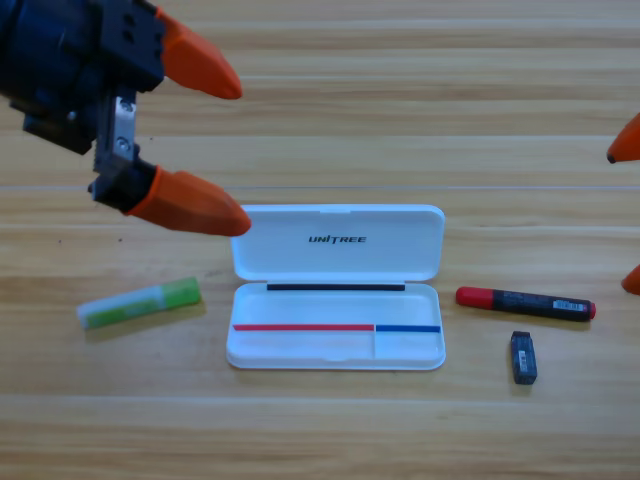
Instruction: Clean up eraser and pencils
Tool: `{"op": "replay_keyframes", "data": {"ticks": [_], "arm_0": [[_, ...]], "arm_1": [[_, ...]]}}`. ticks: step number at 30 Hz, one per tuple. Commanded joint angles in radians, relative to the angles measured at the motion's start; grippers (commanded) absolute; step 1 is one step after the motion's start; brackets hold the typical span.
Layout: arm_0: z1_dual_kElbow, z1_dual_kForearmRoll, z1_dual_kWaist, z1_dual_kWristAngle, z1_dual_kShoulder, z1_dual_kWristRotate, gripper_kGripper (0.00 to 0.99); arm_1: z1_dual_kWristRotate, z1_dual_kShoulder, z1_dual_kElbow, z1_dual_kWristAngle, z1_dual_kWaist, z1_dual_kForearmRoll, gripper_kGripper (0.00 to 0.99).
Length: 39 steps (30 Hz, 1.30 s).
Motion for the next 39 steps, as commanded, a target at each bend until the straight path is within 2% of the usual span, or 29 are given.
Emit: {"op": "replay_keyframes", "data": {"ticks": [1, 11, 15, 19, 25, 31, 34, 37, 39], "arm_0": [[0.031, 0.012, -0.019, 0.012, 0.009, 0.005, 0.989], [0.045, 0.013, -0.019, 0.029, 0.018, 0.010, 0.989], [0.040, 0.047, -0.019, 0.121, 0.026, 0.039, 0.989], [0.000, 0.132, -0.012, 0.214, 0.073, 0.076, 0.988], [0.022, 0.147, 0.133, 0.279, 0.124, 0.193, 0.988], [0.054, 0.145, 0.233, 0.282, 0.194, 0.283, 0.983], [0.075, 0.141, 0.276, 0.285, 0.219, 0.331, 0.977], [0.075, 0.141, 0.313, 0.286, 0.259, 0.355, 0.974], [0.074, 0.139, 0.337, 0.286, 0.294, 0.363, 0.973]], "arm_1": [[0.000, 0.029, 0.034, -0.011, 0.030, -0.002, 0.948], [0.024, 0.001, 0.032, -0.010, 0.030, -0.001, 0.950], [0.061, 0.020, 0.034, -0.027, 0.029, -0.001, 0.950], [0.139, 0.058, 0.023, -0.059, 0.007, 0.022, 0.950], [0.322, 0.169, 0.032, -0.122, -0.059, 0.039, 0.948], [0.547, 0.270, 0.058, -0.208, -0.062, 0.041, 0.950], [0.622, 0.314, 0.062, -0.278, -0.062, 0.041, 0.951], [0.690, 0.365, 0.071, -0.372, -0.059, 0.041, 0.962], [0.727, 0.412, 0.077, -0.383, -0.059, 0.039, 0.966]]}}
